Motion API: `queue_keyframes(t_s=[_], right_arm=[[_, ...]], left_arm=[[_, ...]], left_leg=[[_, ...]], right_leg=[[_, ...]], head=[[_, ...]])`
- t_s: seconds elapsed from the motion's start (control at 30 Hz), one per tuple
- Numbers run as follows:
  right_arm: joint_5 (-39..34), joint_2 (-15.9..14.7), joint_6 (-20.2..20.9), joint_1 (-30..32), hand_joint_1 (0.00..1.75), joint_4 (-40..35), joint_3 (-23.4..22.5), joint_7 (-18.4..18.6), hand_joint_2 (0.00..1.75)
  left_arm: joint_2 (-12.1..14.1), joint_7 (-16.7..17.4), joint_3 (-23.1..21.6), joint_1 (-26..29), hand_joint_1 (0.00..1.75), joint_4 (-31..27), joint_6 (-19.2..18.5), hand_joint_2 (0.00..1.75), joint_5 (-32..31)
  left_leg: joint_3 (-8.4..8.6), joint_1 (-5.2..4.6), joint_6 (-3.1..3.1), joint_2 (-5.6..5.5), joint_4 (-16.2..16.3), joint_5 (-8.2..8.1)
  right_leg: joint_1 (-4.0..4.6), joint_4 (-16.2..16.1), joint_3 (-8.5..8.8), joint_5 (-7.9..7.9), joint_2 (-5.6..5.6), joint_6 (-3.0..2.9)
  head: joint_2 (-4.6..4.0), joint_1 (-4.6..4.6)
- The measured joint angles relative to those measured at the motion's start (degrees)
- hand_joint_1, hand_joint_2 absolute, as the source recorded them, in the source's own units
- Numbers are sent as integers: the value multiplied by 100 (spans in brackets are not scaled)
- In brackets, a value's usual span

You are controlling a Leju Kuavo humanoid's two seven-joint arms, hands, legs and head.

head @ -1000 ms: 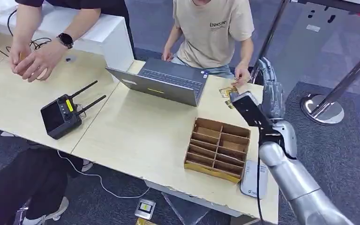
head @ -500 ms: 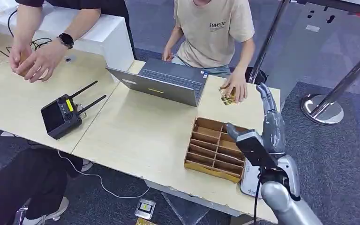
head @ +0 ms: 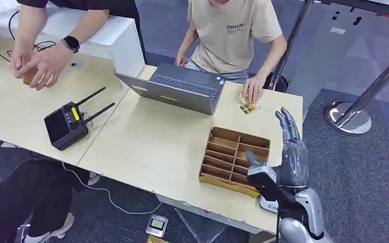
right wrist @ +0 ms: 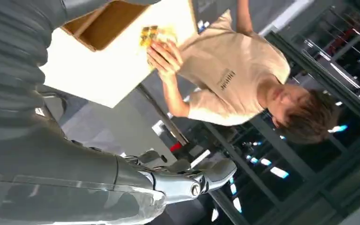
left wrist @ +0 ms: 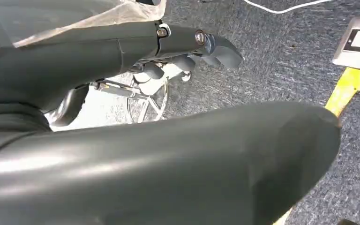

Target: Pass the card to the sensor for recognition and then transmit it.

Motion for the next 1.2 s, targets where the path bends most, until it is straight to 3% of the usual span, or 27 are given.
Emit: queue_keyframes(t_s=[0.53,1.07,1.2], right_arm=[[68,2,-59,45,0,455,374,131,175],[3,61,-579,26,0,1426,575,302,175],[-332,98,-675,23,0,1670,593,183,175]], left_arm=[[0,4,0,-2,0,0,2,0,2],[-2,13,0,-2,0,0,7,0,9],[-2,13,0,-2,0,0,11,0,7]], left_leg=[[0,0,0,1,0,0],[-1,0,0,0,0,0],[-1,0,0,0,0,0]], right_leg=[[0,0,-1,0,0,0],[0,0,-1,0,0,0],[0,0,-1,0,0,0]], head=[[0,2],[0,2],[0,2]])
